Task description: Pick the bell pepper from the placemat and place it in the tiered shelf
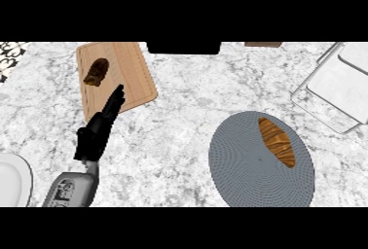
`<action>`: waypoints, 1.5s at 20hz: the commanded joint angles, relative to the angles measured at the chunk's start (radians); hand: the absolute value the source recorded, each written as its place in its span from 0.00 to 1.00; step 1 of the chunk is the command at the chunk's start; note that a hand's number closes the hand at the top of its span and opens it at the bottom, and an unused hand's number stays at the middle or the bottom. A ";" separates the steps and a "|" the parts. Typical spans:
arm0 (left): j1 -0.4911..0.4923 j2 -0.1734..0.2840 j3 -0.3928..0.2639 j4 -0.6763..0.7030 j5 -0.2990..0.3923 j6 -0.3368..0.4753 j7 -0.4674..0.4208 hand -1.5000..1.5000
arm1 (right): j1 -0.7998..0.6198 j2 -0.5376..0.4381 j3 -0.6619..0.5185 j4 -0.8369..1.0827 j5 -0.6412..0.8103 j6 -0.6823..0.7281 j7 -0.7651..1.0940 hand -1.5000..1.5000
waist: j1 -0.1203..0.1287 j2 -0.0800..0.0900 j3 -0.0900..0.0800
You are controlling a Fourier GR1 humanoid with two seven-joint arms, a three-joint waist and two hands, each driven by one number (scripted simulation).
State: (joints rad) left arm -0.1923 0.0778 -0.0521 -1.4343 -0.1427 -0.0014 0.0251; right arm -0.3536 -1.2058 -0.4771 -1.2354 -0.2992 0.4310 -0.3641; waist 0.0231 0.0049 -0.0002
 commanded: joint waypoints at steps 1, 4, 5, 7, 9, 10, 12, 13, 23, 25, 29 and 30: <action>-0.027 0.007 0.012 0.042 -0.003 -0.010 -0.024 0.50 | -0.140 0.010 0.103 0.074 0.088 -0.051 -0.035 1.00 | 0.001 0.001 0.000; -0.007 0.038 0.027 -0.065 0.027 -0.042 0.069 0.50 | -0.129 0.089 0.144 0.102 0.183 -0.123 -0.115 1.00 | 0.004 0.000 0.001; -0.058 -0.011 0.014 0.029 -0.002 0.004 0.041 0.50 | -0.167 0.110 0.142 0.017 0.151 -0.164 -0.017 1.00 | -0.011 -0.002 0.000; -0.009 -0.010 0.010 0.014 -0.010 0.010 -0.008 0.50 | -0.191 0.127 0.165 0.074 0.237 -0.217 -0.118 1.00 | -0.005 -0.001 0.000; 0.025 0.011 0.013 -0.015 0.015 -0.031 -0.008 0.50 | -0.227 0.167 0.204 0.110 0.282 -0.241 -0.211 1.00 | 0.004 0.001 0.000; 0.010 0.020 0.039 0.012 0.017 -0.022 -0.023 0.50 | -0.229 0.174 0.203 0.093 0.279 -0.229 -0.206 1.00 | -0.006 -0.001 0.000; -0.046 -0.002 0.017 0.064 -0.030 0.011 -0.024 0.50 | -0.285 0.213 0.224 0.154 0.283 -0.226 -0.181 1.00 | -0.010 -0.001 0.000; -0.013 -0.006 0.012 0.016 -0.005 -0.009 -0.016 0.50 | -0.315 0.235 0.253 0.178 0.328 -0.265 -0.169 1.00 | -0.005 -0.001 0.000; -0.014 -0.009 0.015 -0.002 -0.006 -0.010 0.021 0.50 | -0.492 0.289 0.196 0.488 0.208 -0.073 -0.197 1.00 | -0.005 0.000 0.000; 0.024 -0.032 -0.020 -0.048 -0.039 0.019 0.024 0.50 | -0.508 0.317 0.211 0.549 0.249 -0.099 -0.254 1.00 | -0.001 0.000 0.001; 0.079 0.014 0.015 -0.081 0.015 -0.045 -0.001 0.50 | -0.593 0.292 0.205 0.641 0.281 -0.090 -0.268 1.00 | 0.003 0.001 0.001; -0.005 0.035 0.053 -0.034 0.037 -0.064 0.018 0.50 | -0.587 0.288 0.198 0.681 0.291 -0.093 -0.315 1.00 | 0.001 0.003 0.001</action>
State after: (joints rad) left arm -0.1654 0.0808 -0.0363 -1.4722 -0.1379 -0.0304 0.0335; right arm -0.8996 -0.9046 -0.2694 -0.6580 -0.0386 0.3307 -0.6098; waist 0.0240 0.0062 0.0003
